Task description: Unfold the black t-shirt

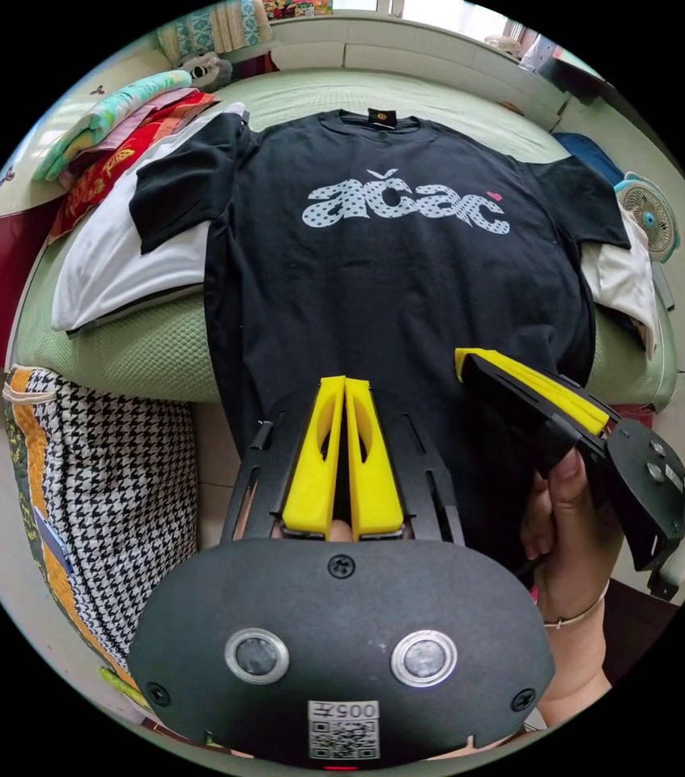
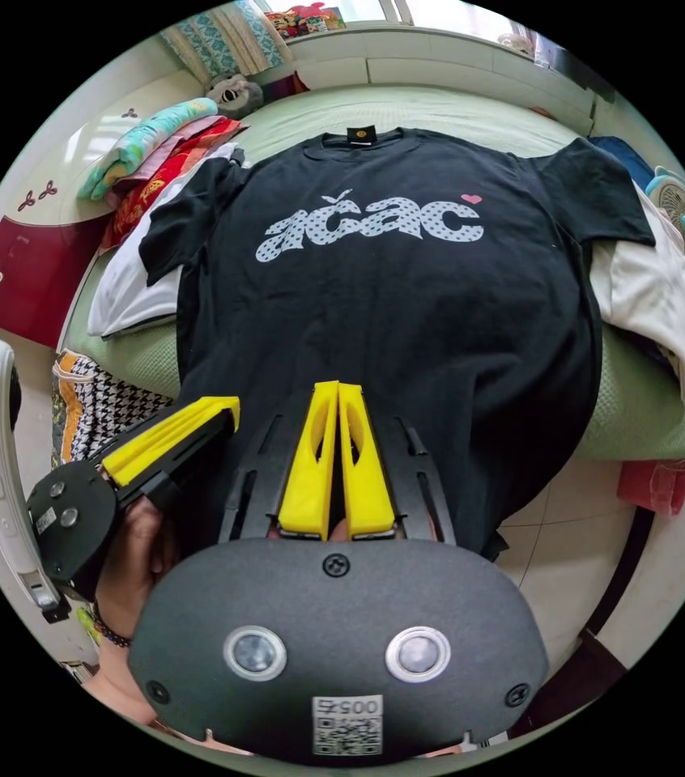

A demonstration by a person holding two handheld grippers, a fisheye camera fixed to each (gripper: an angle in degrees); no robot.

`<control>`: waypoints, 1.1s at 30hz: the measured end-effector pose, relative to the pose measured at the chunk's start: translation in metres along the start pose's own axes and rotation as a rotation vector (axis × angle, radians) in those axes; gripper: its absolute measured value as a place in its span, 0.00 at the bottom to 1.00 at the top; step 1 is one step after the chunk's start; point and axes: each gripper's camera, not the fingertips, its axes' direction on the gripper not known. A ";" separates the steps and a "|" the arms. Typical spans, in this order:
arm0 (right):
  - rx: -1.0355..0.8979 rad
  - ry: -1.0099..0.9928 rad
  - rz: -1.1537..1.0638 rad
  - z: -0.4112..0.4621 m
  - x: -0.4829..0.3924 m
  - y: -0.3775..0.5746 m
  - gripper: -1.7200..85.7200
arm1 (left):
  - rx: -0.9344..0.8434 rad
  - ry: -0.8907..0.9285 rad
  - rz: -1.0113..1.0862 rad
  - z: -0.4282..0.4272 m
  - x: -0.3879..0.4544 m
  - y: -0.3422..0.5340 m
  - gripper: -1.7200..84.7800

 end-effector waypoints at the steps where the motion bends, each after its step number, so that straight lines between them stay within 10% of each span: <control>1: 0.001 0.000 0.002 -0.002 0.000 0.001 0.01 | 0.001 0.001 0.000 0.000 0.000 0.001 0.02; 33: 0.192 0.022 -0.005 -0.066 -0.011 0.048 0.01 | 0.180 -0.001 0.003 -0.039 0.013 0.051 0.02</control>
